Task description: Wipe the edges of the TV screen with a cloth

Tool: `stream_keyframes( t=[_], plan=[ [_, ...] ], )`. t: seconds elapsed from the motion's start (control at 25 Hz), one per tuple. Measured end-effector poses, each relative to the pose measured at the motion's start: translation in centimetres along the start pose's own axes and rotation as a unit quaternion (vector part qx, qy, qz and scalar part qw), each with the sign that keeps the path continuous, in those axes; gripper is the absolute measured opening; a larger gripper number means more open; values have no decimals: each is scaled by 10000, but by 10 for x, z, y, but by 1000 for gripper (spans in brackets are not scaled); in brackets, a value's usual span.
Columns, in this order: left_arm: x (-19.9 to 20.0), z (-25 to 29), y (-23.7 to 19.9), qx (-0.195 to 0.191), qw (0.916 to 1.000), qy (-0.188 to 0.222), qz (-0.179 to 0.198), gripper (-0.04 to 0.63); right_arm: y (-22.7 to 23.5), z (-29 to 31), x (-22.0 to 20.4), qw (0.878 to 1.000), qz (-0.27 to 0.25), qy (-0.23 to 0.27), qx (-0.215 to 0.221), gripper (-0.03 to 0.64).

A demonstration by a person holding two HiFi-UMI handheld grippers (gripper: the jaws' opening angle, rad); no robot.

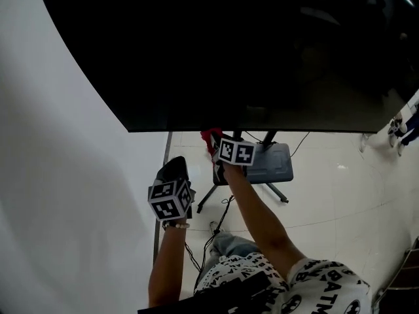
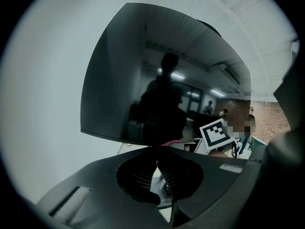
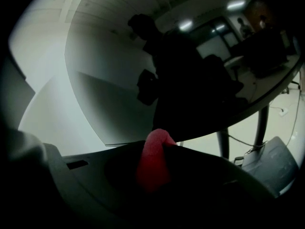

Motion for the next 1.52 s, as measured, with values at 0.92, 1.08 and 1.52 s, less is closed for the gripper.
stream_keyframes(
  t=[0.92, 1.08, 1.52],
  plan=[
    [-37, 63, 264, -1008, 9945, -261, 147, 0, 247, -196, 97, 9992, 36, -48, -386, 61],
    [-42, 87, 332, -966, 9949, -259, 150, 0, 283, -223, 118, 9996, 21, -277, -35, 61],
    [-53, 123, 473, -833, 9959, -326, 127, 0, 399, -307, 158, 9990, -83, -360, -235, 61]
  ],
)
Point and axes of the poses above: the fingertips, and each gripper's own axes: z forward along the fingers, y to its right, x out of its top, the point moved 8 cm from there along -z, backward along the fingers, and after that the axes turned 6 degrees about z, right-handed, at the moved point
